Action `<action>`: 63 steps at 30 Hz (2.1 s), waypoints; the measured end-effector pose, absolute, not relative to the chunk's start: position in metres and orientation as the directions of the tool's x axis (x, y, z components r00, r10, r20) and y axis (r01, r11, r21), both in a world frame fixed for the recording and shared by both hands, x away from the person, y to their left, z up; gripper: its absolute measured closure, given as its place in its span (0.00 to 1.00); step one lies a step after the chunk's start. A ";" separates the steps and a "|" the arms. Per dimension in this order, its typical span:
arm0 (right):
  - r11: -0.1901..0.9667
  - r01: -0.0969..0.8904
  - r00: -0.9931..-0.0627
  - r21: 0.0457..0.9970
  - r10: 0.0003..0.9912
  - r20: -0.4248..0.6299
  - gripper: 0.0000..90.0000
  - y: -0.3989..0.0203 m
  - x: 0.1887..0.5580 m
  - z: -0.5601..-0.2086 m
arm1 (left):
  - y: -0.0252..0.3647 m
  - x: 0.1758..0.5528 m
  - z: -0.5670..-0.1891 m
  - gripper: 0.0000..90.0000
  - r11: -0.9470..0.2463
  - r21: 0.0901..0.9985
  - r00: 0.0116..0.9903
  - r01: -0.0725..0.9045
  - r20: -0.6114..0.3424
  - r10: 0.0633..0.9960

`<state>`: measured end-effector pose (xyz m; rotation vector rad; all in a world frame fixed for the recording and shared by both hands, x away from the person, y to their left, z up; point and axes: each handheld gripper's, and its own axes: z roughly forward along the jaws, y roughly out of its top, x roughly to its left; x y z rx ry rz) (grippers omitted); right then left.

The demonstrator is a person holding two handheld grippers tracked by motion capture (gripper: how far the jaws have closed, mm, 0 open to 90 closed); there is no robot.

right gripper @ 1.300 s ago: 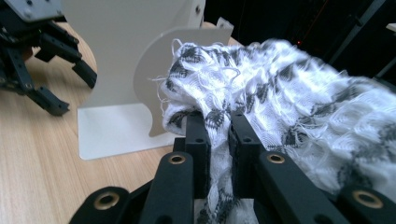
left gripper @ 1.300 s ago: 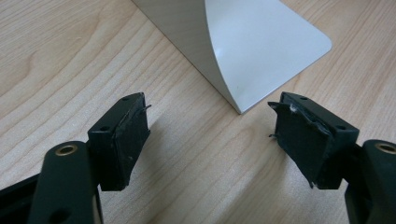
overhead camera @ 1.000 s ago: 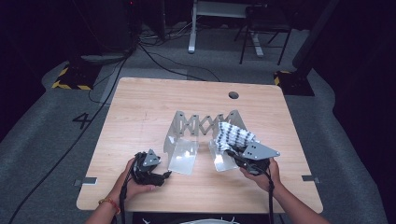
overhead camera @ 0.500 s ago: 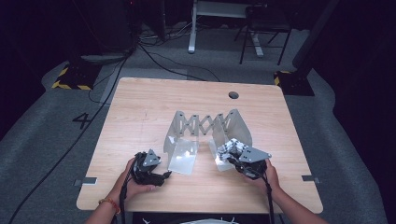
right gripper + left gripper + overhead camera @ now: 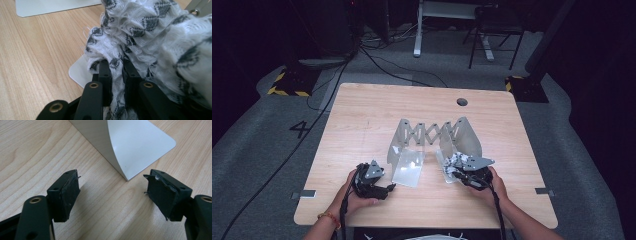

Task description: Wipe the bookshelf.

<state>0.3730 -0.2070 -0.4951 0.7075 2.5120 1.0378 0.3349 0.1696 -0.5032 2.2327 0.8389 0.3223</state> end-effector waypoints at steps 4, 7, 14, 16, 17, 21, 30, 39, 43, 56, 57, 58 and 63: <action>0.605 0.291 -0.791 0.741 0.588 -0.170 0.90 -0.209 0.369 -0.488 | 0.170 0.335 -0.503 0.29 -0.532 0.703 0.758 0.472 -0.017 0.652; 0.595 0.261 -0.775 0.760 0.599 -0.203 0.90 -0.210 0.364 -0.481 | 0.169 0.335 -0.503 0.29 -0.531 0.704 0.760 0.471 -0.018 0.650; 0.577 0.226 -0.717 0.785 0.644 -0.267 0.89 -0.212 0.357 -0.461 | 0.169 0.335 -0.503 0.29 -0.535 0.704 0.762 0.468 -0.014 0.647; 0.567 0.215 -0.686 0.795 0.667 -0.290 0.89 -0.214 0.356 -0.456 | 0.169 0.335 -0.503 0.29 -0.537 0.703 0.765 0.465 -0.014 0.644; 0.560 0.212 -0.681 0.801 0.672 -0.290 0.89 -0.215 0.355 -0.454 | 0.169 0.335 -0.503 0.29 -0.537 0.703 0.765 0.466 -0.014 0.644; 0.536 0.183 -0.651 0.824 0.694 -0.307 0.89 -0.216 0.353 -0.438 | 0.169 0.335 -0.503 0.29 -0.539 0.701 0.765 0.467 -0.015 0.644; 0.529 0.160 -0.626 0.833 0.707 -0.329 0.89 -0.198 0.372 -0.410 | 0.163 0.334 -0.501 0.30 -0.518 0.696 0.735 0.497 -0.020 0.678; 0.555 0.170 -0.644 0.814 0.688 -0.334 0.89 -0.191 0.379 -0.426 | 0.147 0.332 -0.486 0.33 -0.394 0.794 0.665 0.464 -0.018 0.746; 0.567 0.187 -0.653 0.802 0.682 -0.330 0.89 -0.189 0.380 -0.440 | 0.138 0.336 -0.484 0.39 -0.364 0.809 0.606 0.462 0.013 0.796; 0.588 0.262 -0.681 0.765 0.674 -0.285 0.90 -0.186 0.387 -0.475 | 0.134 0.347 -0.493 0.63 -0.395 0.787 0.591 0.475 0.048 0.806; 0.590 0.268 -0.683 0.761 0.674 -0.282 0.90 -0.185 0.388 -0.477 | 0.133 0.347 -0.495 0.63 -0.401 0.782 0.591 0.476 0.053 0.805; 0.594 0.274 -0.685 0.756 0.672 -0.280 0.90 -0.184 0.389 -0.479 | 0.132 0.347 -0.496 0.62 -0.401 0.780 0.591 0.480 0.050 0.805; 0.602 0.340 -0.704 0.723 0.672 -0.229 0.90 -0.182 0.396 -0.492 | 0.128 0.348 -0.500 0.64 -0.448 0.746 0.608 0.493 0.074 0.791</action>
